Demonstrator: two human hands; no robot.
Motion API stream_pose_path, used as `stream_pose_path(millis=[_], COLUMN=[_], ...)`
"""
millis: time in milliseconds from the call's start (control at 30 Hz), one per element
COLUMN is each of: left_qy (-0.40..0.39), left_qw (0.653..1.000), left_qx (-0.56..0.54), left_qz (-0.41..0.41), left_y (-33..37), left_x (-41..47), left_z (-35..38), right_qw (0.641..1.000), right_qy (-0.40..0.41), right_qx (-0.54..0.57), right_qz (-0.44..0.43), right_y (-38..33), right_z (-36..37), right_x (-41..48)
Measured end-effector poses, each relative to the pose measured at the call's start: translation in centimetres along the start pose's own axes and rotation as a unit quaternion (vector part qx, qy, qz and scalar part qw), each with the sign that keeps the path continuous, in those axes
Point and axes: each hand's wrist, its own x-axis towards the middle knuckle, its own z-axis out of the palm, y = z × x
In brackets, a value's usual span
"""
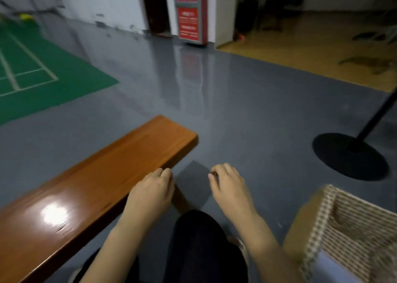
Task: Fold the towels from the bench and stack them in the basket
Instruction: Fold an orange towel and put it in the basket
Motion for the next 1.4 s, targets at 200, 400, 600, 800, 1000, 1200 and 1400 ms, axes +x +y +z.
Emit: stream_pose_path(millis=[200, 400, 600, 800, 1000, 1200, 1400], left_qy=[0.034, 0.042, 0.040, 0.019, 0.027, 0.059, 0.157], left_qw=[0.987, 0.939, 0.873, 0.837, 0.828, 0.836, 0.815], left_qx=[0.041, 0.086, 0.086, 0.091, 0.040, 0.033, 0.082], left_qz=[-0.155, -0.331, -0.478, -0.540, -0.558, -0.545, -0.552], left_y=[-8.6, -14.5, -18.2, -21.8, -25.7, -30.5, -35.2], left_x=[-7.9, -18.3, -28.7, -36.7, -40.9, -41.2, -40.9], left_z=[-6.3, -10.9, -12.9, -13.2, -13.5, -14.9, -18.9], right_qw=[0.983, 0.934, 0.876, 0.838, 0.825, 0.817, 0.813], right_qy=[-0.093, -0.197, -0.267, -0.305, -0.338, -0.335, -0.309], right_qx=[0.043, 0.046, 0.047, 0.050, 0.022, 0.028, 0.080], right_qz=[-0.153, -0.294, -0.400, -0.449, -0.452, -0.469, -0.487], right_y=[-11.9, -22.2, -30.5, -36.5, -41.0, -46.4, -53.1], right_z=[4.7, 9.7, 15.0, 20.1, 24.3, 27.0, 28.7], right_x=[0.6, -2.5, -8.6, -13.8, -15.9, -15.6, -15.0])
